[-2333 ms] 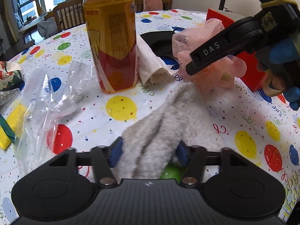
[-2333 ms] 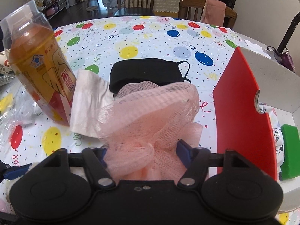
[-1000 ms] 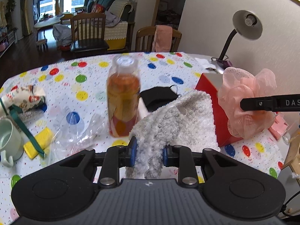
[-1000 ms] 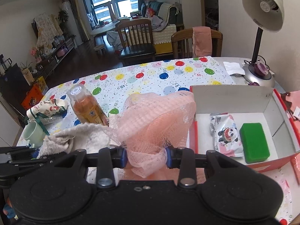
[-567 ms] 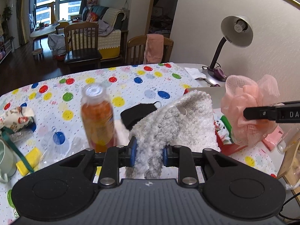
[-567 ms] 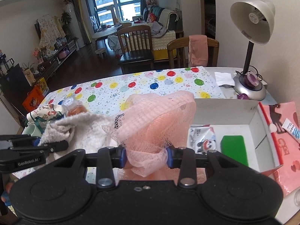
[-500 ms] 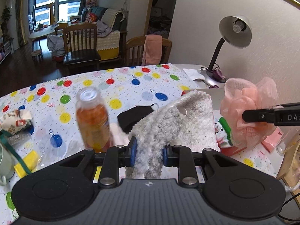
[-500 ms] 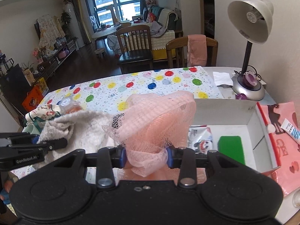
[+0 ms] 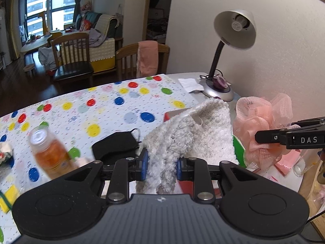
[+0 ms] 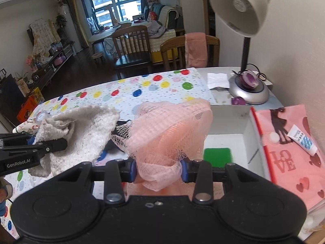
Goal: Organize soft objects
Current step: 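Carry the puff with the right tool while the left tool carries the towel to the box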
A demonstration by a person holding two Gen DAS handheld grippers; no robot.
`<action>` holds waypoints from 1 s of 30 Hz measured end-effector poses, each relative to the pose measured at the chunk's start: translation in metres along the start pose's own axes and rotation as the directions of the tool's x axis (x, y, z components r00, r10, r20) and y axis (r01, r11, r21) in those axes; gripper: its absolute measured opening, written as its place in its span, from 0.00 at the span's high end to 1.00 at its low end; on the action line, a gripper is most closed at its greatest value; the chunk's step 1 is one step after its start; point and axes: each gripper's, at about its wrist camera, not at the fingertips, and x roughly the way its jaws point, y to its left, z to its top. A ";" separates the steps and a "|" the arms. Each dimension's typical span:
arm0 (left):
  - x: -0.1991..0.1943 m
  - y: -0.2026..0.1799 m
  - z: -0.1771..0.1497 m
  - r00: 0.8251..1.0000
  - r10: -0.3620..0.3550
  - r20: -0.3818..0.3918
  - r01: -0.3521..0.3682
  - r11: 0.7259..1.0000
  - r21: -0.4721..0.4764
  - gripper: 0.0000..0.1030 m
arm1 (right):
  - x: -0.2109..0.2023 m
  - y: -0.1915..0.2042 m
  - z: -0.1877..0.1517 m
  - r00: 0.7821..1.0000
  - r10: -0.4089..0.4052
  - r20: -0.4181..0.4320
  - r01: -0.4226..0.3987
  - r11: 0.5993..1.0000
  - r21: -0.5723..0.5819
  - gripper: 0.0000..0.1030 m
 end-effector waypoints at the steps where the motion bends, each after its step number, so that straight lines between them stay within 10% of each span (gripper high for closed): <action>1: 0.004 -0.005 0.002 1.000 -0.002 -0.003 0.002 1.000 0.003 0.75 | 0.000 -0.006 0.000 1.000 -0.004 -0.001 0.004 1.000 0.002 0.62; 30: 0.169 -0.111 0.038 0.985 0.024 -0.173 -0.001 0.991 0.131 0.75 | 0.070 -0.113 -0.008 0.990 -0.105 -0.097 0.106 0.994 0.000 0.61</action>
